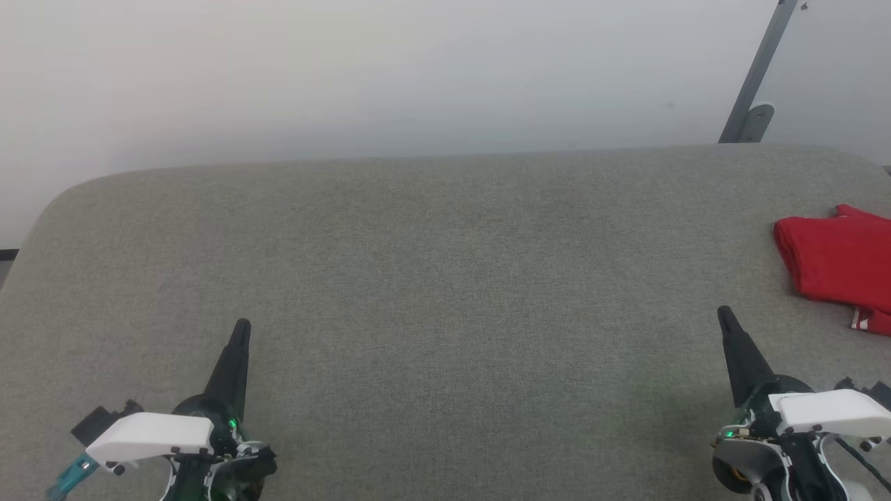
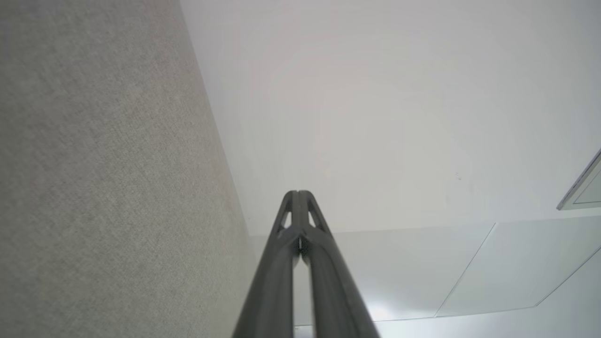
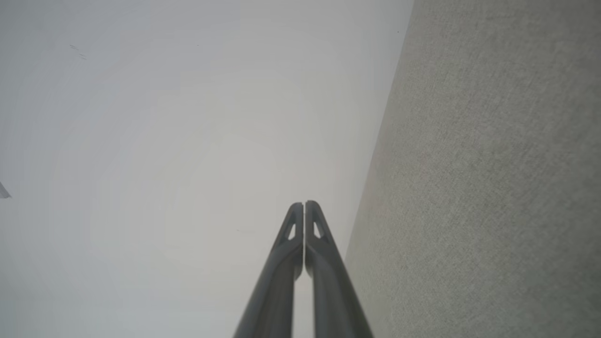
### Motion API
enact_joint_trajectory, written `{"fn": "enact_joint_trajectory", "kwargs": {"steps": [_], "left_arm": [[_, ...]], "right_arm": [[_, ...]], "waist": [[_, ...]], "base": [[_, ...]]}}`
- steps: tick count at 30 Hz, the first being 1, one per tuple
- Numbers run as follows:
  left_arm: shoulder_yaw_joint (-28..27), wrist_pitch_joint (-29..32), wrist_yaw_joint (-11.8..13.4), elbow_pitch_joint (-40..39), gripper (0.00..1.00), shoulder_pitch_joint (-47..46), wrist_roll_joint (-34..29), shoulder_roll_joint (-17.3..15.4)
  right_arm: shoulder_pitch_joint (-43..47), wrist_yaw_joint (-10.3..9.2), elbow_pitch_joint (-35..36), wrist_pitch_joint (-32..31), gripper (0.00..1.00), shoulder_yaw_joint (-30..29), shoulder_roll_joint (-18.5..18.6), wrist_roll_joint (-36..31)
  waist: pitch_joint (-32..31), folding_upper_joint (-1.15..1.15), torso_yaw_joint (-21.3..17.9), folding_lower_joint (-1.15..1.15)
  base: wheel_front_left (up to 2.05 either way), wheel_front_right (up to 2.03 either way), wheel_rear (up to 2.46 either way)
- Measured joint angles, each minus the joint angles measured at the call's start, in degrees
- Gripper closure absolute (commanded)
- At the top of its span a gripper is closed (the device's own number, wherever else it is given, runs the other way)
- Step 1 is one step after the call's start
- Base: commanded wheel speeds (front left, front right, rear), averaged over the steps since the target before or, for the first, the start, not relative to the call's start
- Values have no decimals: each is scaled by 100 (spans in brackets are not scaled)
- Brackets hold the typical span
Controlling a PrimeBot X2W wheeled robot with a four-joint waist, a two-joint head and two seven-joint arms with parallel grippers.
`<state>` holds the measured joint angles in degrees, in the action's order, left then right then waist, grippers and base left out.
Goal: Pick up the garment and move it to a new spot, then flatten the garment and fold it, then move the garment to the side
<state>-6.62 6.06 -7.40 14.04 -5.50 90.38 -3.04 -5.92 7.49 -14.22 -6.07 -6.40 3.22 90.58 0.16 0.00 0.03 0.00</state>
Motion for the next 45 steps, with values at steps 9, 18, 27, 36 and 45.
{"fn": "enact_joint_trajectory", "kwargs": {"steps": [9, 18, 27, 36, 45], "left_arm": [[10, 49, 0, 8, 100, -45, 193, 13], [11, 49, 0, 8, 100, -45, 193, 12], [11, 49, 0, 8, 100, -45, 193, 13], [11, 49, 0, 8, 100, -45, 193, 13], [11, 49, 0, 8, 100, -45, 193, 13]], "right_arm": [[-14, 0, 9, -51, 100, -12, -30, 171], [-16, 0, 10, -51, 100, -14, -30, 171], [-16, 0, 10, -51, 100, -12, -30, 171], [-16, 0, 10, -51, 100, -12, -30, 171], [-16, 0, 10, -49, 100, -12, -30, 171]], "waist": [[1, 0, -3, 0], [1, 0, -3, 0], [1, 0, -3, 0], [1, 0, -3, 0], [1, 0, -3, 0]], "base": [[0, 0, 0], [0, 0, 0], [0, 0, 0], [0, 0, 0], [0, 0, 0]]}}
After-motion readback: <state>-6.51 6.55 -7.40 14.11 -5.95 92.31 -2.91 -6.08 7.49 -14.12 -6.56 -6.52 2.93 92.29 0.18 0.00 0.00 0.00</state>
